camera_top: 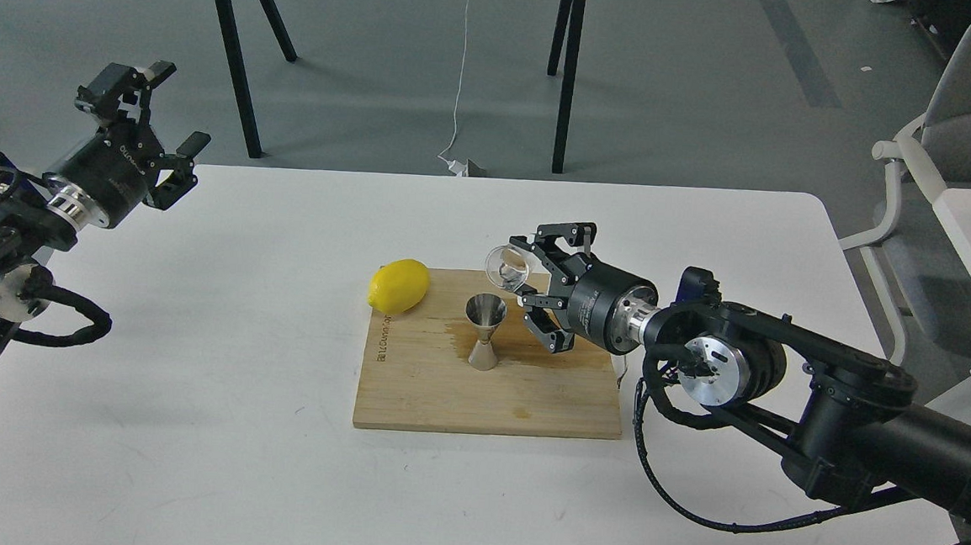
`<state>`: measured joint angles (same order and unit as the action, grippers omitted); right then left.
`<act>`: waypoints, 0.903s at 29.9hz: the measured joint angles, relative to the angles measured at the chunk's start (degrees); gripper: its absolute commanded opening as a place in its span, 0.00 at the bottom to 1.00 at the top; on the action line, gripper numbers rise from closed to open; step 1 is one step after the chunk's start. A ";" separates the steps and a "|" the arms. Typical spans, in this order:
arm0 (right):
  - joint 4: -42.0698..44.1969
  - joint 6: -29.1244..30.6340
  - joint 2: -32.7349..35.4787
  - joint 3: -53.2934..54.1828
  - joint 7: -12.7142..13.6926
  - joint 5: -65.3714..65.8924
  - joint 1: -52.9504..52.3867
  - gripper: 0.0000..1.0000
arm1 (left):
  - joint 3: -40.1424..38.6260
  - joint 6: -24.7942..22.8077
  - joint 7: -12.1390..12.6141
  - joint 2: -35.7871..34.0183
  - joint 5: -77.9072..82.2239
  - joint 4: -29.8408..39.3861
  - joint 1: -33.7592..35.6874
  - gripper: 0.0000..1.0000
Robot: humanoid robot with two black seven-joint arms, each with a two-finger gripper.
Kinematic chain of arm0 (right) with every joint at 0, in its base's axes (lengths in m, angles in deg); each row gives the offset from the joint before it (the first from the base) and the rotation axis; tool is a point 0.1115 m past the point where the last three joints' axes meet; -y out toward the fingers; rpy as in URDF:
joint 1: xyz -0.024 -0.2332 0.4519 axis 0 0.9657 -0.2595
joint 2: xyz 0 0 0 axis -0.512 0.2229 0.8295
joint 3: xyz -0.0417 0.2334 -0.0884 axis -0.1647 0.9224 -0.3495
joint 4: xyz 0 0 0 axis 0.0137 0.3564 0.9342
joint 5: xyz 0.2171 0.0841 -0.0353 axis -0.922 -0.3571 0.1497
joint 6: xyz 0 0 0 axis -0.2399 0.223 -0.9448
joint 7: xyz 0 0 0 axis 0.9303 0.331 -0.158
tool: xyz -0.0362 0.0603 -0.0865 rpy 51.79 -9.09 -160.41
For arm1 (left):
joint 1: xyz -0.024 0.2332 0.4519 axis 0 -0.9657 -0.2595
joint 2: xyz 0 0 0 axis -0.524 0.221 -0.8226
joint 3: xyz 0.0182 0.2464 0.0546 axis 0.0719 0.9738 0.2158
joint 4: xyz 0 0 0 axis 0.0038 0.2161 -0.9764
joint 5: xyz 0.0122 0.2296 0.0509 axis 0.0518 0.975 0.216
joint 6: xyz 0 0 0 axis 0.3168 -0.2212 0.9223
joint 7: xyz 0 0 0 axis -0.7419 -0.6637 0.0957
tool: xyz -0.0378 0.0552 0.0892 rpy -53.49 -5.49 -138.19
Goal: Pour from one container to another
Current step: 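Tilt the glass with the right gripper above the steel jigger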
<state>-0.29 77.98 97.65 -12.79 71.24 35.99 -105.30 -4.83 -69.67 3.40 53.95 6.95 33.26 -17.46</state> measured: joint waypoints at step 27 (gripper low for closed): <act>0.02 -0.08 -0.03 -4.61 0.00 3.18 -3.56 0.46 | -0.09 0.00 0.00 0.18 0.00 -0.09 0.00 1.00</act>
<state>-0.28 77.90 97.62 -17.40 71.23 39.18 -108.86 -4.92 -69.67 3.40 54.14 6.95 33.17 -17.46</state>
